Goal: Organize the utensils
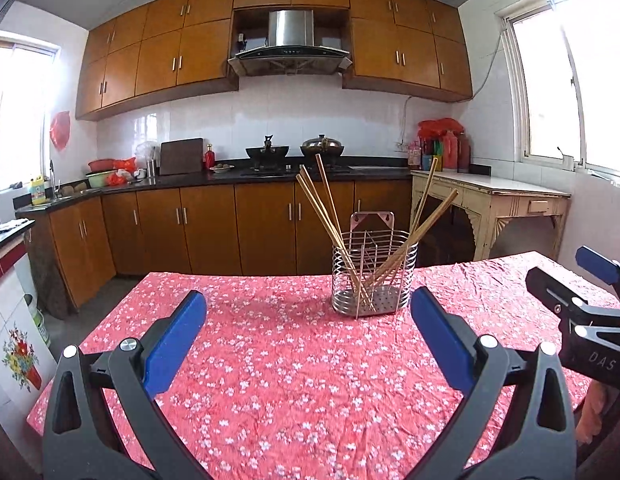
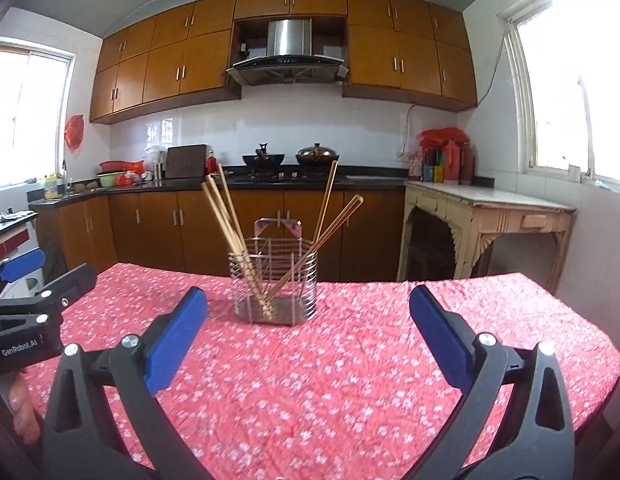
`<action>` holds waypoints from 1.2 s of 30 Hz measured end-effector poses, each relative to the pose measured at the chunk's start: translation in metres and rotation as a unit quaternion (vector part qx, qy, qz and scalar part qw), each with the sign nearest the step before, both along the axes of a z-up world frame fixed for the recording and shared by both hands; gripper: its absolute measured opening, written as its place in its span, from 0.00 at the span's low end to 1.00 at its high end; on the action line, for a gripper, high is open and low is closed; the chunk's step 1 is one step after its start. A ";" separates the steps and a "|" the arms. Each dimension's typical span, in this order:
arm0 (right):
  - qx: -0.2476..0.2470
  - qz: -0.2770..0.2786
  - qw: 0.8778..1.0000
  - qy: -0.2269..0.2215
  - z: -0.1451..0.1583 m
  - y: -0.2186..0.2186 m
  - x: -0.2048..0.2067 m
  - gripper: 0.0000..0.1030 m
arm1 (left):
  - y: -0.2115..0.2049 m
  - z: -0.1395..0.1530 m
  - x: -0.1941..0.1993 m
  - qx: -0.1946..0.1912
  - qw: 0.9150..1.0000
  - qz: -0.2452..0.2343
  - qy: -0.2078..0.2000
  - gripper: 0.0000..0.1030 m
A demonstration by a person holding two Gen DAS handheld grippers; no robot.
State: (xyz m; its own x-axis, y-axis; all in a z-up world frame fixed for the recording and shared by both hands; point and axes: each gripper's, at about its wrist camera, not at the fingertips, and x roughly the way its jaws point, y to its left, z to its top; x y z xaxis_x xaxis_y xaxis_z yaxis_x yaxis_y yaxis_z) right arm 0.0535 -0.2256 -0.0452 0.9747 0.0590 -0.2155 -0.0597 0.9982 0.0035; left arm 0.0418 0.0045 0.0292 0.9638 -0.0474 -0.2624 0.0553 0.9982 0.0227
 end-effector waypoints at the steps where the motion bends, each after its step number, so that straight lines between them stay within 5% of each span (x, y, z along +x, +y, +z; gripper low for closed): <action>1: 0.000 0.002 1.000 -0.001 -0.001 0.000 -0.002 0.96 | 0.000 0.000 -0.002 0.001 1.000 0.002 -0.001 0.98; 36: 0.003 -0.001 1.000 -0.013 -0.003 -0.003 -0.016 0.96 | 0.014 -0.008 -0.016 -0.021 1.000 -0.009 -0.010 0.98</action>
